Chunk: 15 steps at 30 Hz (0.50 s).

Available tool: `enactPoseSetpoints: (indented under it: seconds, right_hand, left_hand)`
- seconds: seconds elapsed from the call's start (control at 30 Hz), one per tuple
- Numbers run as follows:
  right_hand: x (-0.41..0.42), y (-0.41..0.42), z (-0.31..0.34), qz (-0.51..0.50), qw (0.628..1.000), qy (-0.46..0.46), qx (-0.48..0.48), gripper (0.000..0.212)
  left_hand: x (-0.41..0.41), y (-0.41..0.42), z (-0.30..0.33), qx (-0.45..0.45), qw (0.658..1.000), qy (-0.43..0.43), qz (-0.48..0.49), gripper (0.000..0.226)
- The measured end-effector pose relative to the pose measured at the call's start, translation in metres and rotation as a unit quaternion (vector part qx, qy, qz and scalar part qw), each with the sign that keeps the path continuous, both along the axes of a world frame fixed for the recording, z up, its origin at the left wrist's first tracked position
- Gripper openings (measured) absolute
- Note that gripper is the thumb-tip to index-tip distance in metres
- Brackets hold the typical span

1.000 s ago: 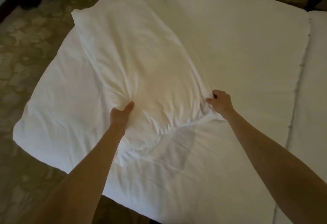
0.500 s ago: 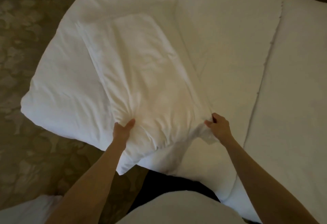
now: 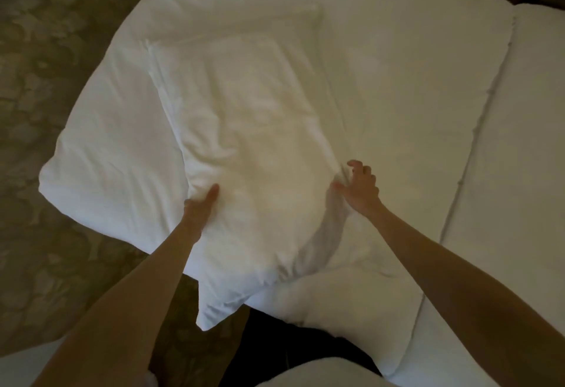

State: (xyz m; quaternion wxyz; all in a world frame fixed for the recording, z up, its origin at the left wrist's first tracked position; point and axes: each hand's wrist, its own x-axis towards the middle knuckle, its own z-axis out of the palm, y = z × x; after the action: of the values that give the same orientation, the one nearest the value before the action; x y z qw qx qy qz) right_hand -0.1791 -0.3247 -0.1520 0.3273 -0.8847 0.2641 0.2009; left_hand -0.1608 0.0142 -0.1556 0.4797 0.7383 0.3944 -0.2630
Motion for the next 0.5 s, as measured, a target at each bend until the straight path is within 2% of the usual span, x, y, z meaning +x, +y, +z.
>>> enactPoseSetpoints:
  seconds: [0.17, 0.3, 0.4, 0.5]
  right_hand:
    - [0.083, 0.008, -0.008, -0.004, 0.998, 0.031, 0.050, 0.081]
    - [0.142, 0.006, -0.014, 0.009, 0.996, 0.037, 0.077, 0.093]
    - [0.157, 0.012, -0.025, 0.016, 0.993, 0.058, 0.100, 0.077]
    - [0.146, 0.018, -0.038, 0.014, 0.996, 0.058, 0.072, 0.059]
  left_hand:
    - [0.065, 0.002, -0.004, 0.008, 1.000, -0.010, 0.006, 0.095]
    - [0.112, 0.007, -0.010, 0.004, 0.998, -0.060, 0.015, 0.088]
    - [0.126, -0.005, -0.011, 0.022, 0.996, -0.087, 0.027, 0.081]
    - [0.117, -0.019, -0.014, 0.071, 0.992, -0.092, 0.038, 0.077]
